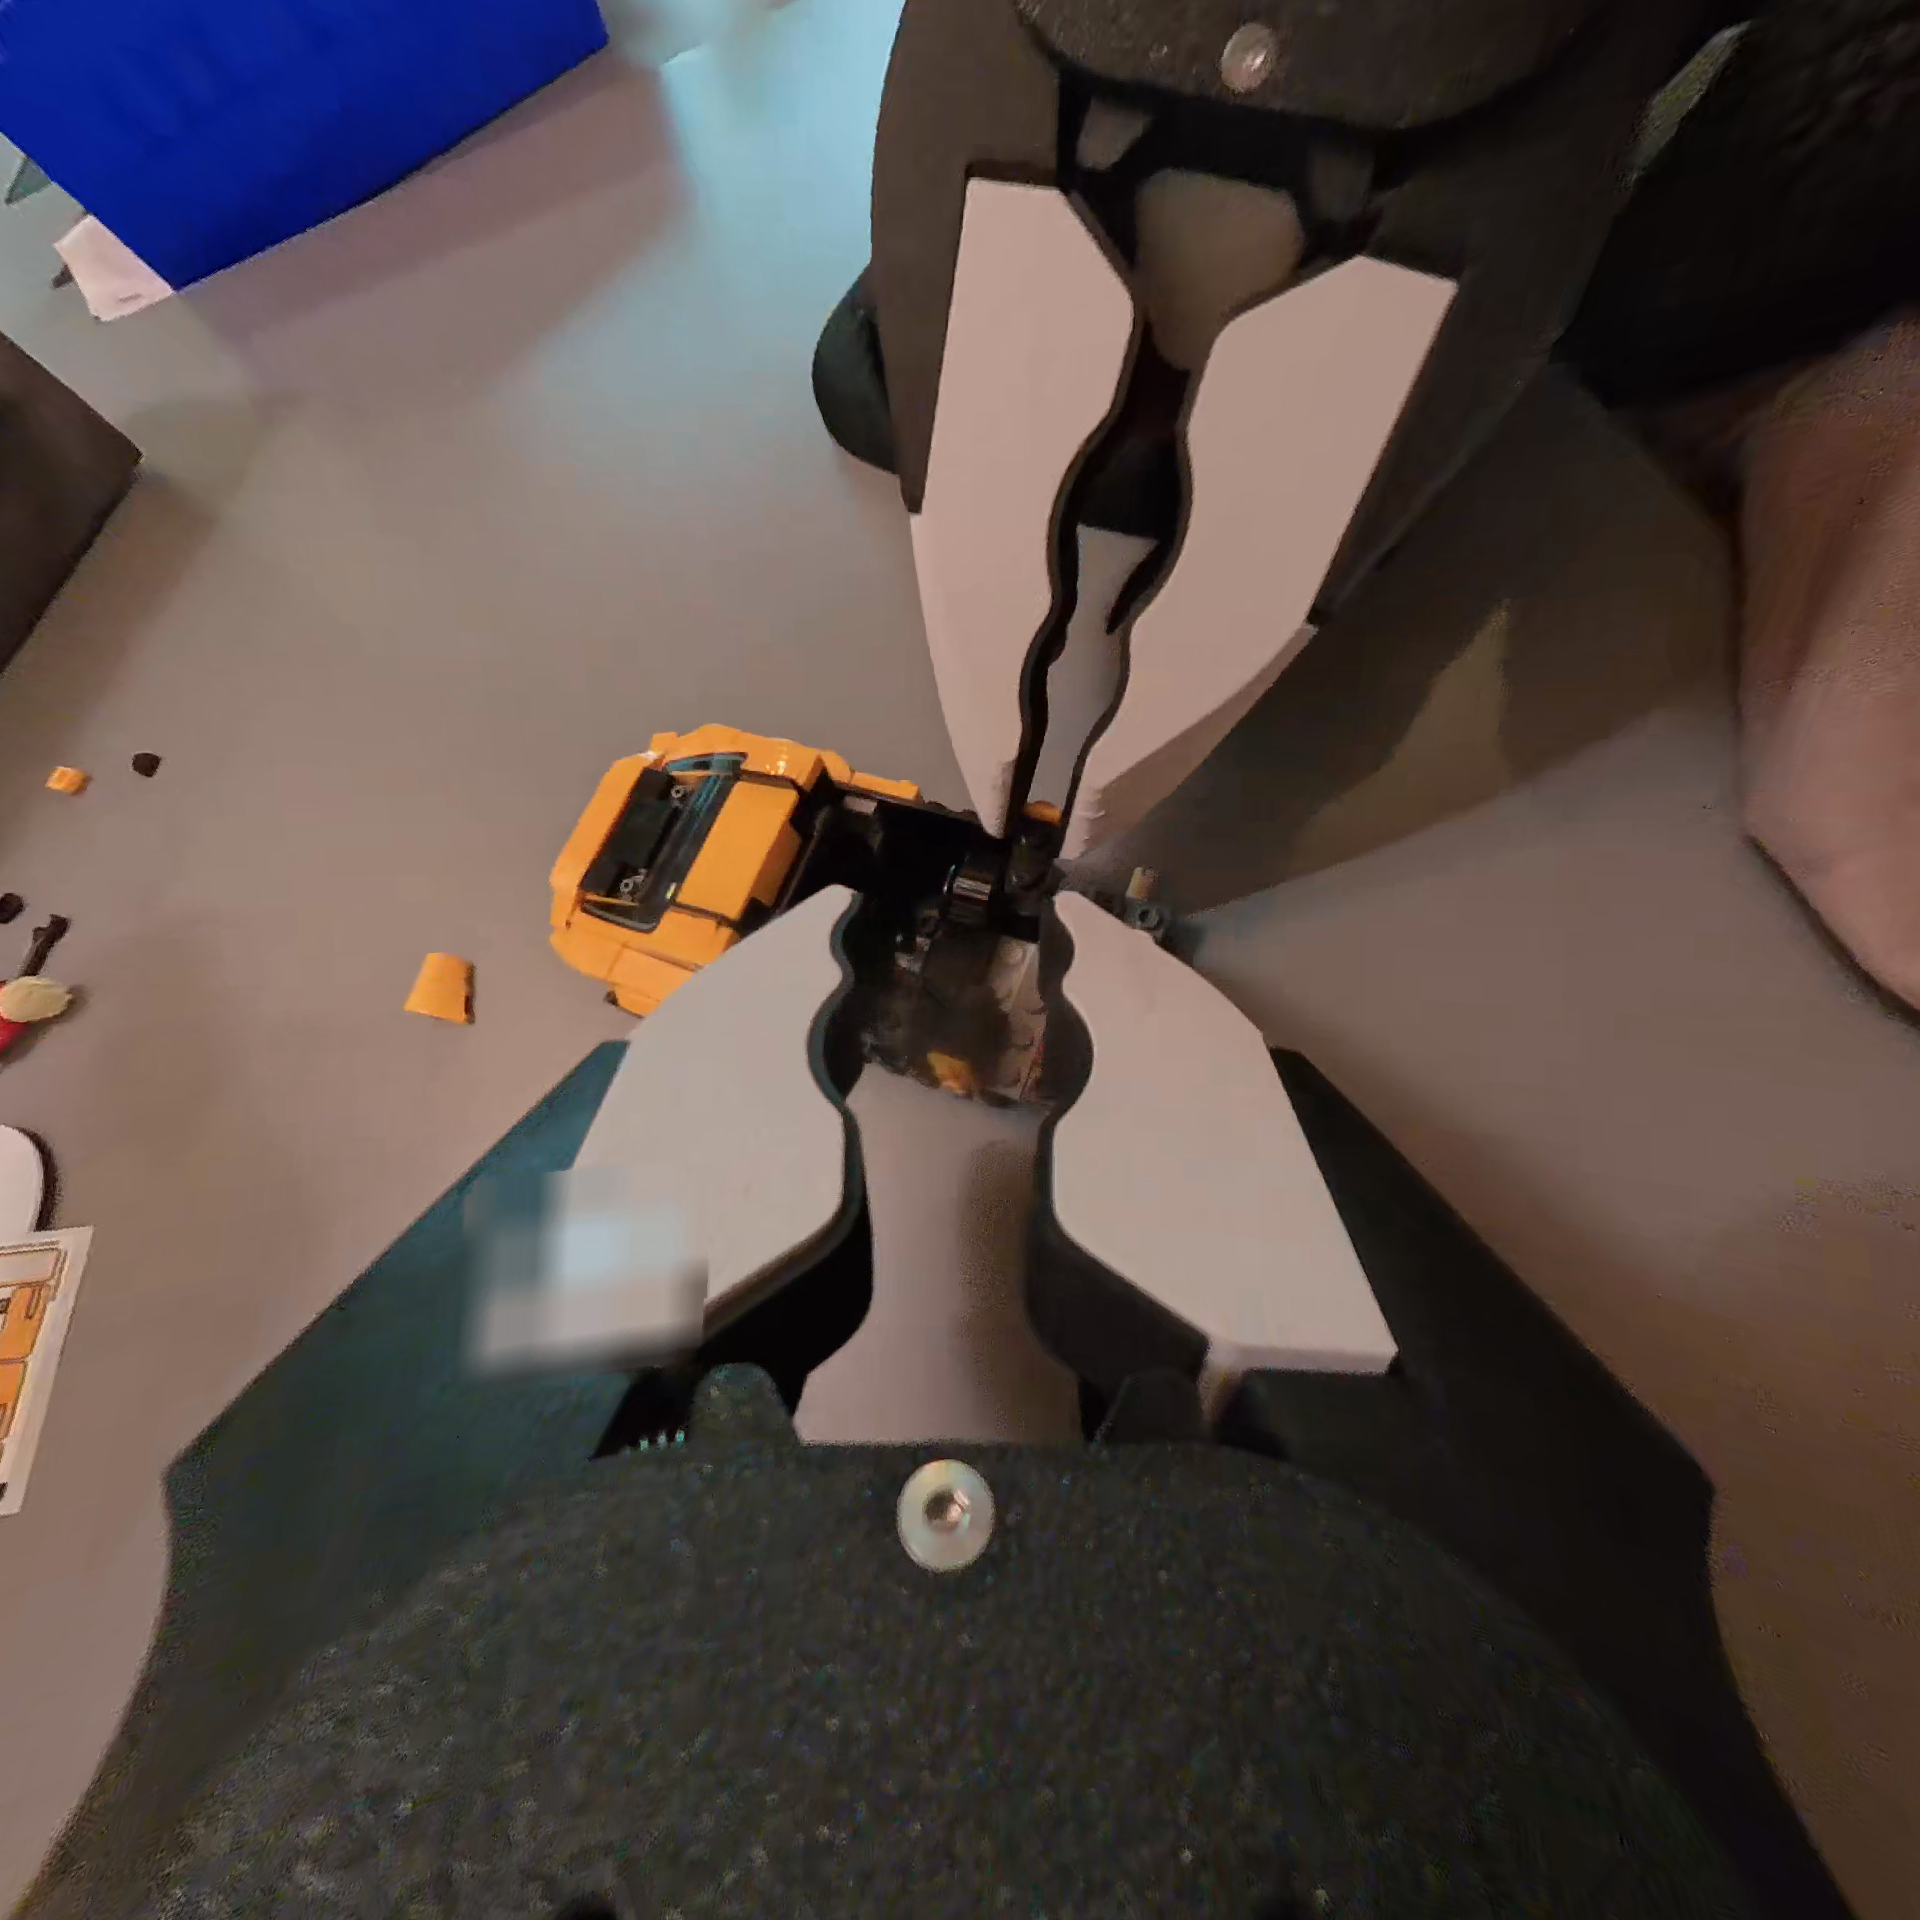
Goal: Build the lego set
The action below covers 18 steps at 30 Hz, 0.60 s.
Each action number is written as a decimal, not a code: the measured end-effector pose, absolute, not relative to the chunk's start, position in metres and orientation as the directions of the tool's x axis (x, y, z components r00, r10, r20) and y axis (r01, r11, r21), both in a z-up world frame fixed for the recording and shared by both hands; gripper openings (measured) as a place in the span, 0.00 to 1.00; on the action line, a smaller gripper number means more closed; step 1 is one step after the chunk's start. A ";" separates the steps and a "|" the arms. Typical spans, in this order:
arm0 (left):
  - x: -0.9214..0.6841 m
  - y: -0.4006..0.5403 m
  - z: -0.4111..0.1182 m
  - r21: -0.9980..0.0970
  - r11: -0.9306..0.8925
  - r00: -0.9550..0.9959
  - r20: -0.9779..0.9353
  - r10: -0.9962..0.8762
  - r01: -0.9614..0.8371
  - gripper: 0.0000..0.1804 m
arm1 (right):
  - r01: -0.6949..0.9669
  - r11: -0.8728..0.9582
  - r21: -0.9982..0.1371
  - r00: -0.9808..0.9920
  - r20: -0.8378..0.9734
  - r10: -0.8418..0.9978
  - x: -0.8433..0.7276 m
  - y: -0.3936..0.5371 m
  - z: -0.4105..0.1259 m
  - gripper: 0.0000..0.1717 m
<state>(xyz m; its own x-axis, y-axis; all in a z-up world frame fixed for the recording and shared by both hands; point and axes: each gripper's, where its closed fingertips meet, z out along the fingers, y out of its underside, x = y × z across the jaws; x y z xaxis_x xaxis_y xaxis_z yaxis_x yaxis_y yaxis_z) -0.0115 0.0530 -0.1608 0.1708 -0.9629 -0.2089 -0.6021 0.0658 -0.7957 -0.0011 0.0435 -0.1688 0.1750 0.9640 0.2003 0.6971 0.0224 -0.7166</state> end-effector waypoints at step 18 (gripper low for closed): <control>-0.002 0.054 -0.178 -0.765 0.038 0.133 -0.161 -0.978 -0.642 0.11 | 0.752 0.008 -0.660 0.248 0.294 0.923 -0.001 0.049 -0.176 0.09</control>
<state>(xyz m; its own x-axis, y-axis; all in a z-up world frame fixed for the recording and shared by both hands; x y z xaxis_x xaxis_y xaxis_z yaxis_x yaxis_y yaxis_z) -0.0018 0.0541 -0.1779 0.1330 -0.9780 -0.1608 -0.6424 0.0385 -0.7654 -0.0010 0.0489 -0.1764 0.2480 0.9231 0.2940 0.7515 0.0082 -0.6596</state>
